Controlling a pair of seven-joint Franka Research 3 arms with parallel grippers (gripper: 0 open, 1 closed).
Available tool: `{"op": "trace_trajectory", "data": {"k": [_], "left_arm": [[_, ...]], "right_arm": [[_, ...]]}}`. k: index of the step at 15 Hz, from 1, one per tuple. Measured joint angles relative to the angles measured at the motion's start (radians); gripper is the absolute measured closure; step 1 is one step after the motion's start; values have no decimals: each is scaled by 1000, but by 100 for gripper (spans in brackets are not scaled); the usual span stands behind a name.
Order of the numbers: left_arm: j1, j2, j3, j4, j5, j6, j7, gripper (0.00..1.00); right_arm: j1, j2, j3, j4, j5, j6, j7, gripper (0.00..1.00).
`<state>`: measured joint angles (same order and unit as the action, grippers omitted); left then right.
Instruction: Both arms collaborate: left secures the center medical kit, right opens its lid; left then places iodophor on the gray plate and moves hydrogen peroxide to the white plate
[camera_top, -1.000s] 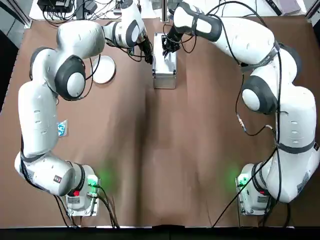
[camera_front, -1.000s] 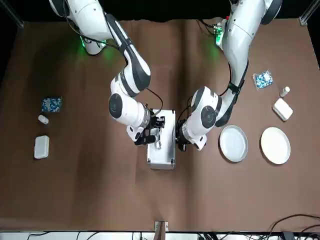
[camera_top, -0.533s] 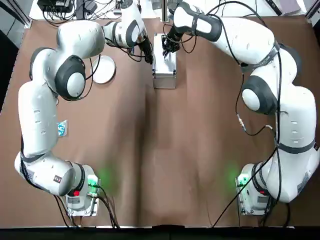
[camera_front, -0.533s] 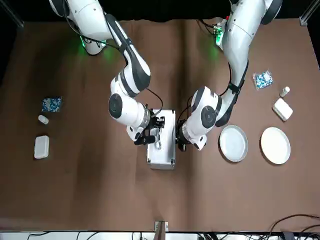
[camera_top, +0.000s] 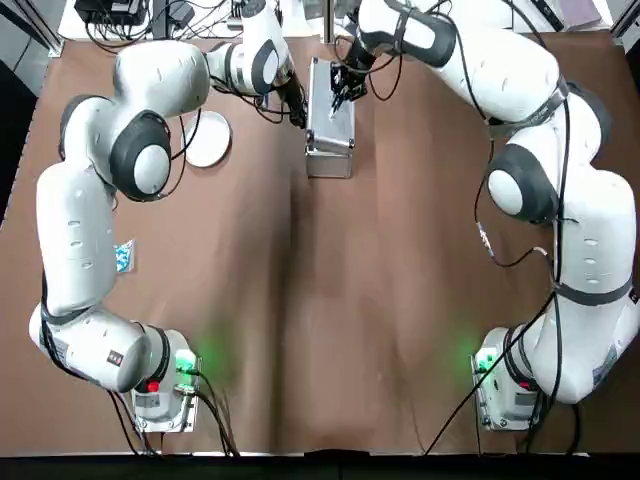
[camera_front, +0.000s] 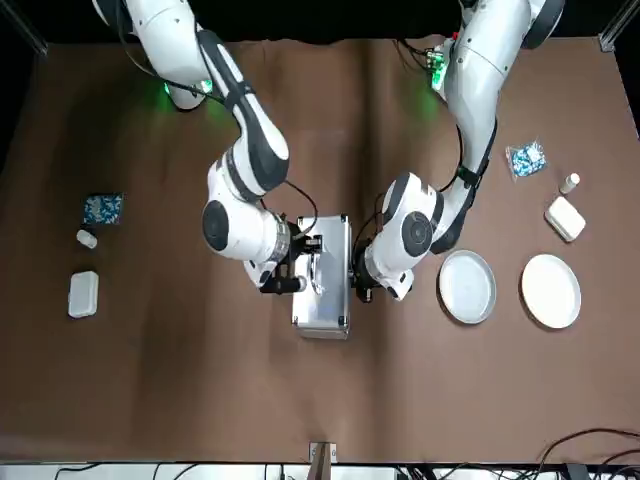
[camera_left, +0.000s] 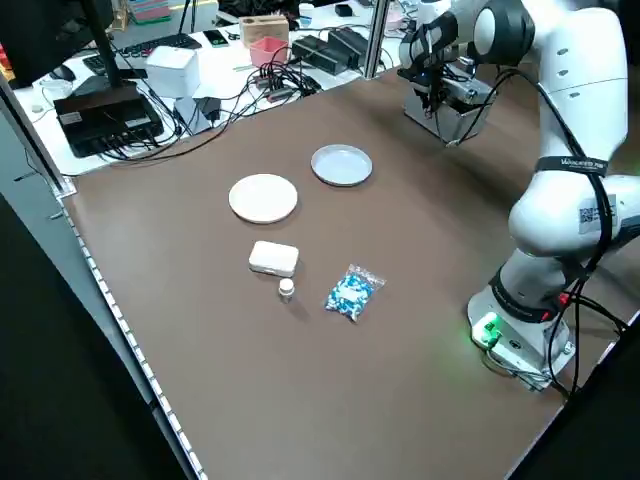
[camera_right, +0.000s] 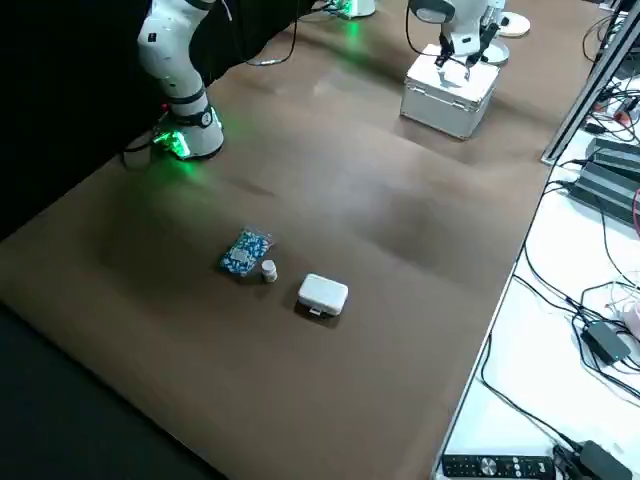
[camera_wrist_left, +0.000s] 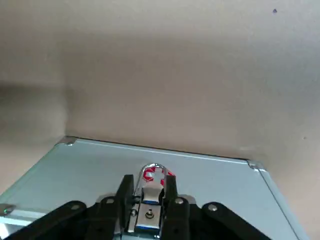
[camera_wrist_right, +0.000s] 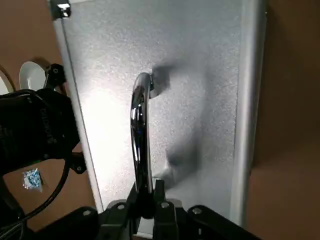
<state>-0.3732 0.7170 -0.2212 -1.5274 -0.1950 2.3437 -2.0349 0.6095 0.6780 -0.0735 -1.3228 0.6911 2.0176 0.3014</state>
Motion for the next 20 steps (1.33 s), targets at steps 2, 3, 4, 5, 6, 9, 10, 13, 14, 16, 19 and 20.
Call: {"op": "trace_trajectory", "data": {"k": [2,3,4,5,6,9,10,13,14,16,19,20], "left_arm": [[0,0,0,1,0,0,0,70],[0,0,0,1,0,0,0,70],[0,0,0,1,0,0,0,70],[0,0,-1,2,0,0,0,70],[0,0,-1,2,0,0,0,70],[0,0,-1,2,0,0,0,70],[1,0,-1,2,0,0,0,70],[1,0,-1,2,0,1,0,70],[1,0,-1,2,0,1,0,70],[1,0,-1,2,0,1,0,70],[1,0,-1,2,0,0,0,70],[1,0,-1,2,0,0,0,70]], "right_arm": [[-21,-8,1,2,9,-35,3,86],[-31,-11,2,2,13,-49,3,86],[-41,-14,4,2,17,-63,4,86],[-52,-16,5,2,22,-83,4,86],[-64,-18,6,2,27,-105,4,86],[-106,-25,7,3,35,-175,4,86],[-120,-27,7,3,35,-197,4,86],[-148,-27,8,-2,35,-239,4,86],[-154,-27,8,-5,35,-248,4,86],[-169,-26,8,-9,35,-268,2,86],[-185,-14,7,-19,34,-281,-2,86],[-187,-5,6,-24,34,-277,-10,88]]}}
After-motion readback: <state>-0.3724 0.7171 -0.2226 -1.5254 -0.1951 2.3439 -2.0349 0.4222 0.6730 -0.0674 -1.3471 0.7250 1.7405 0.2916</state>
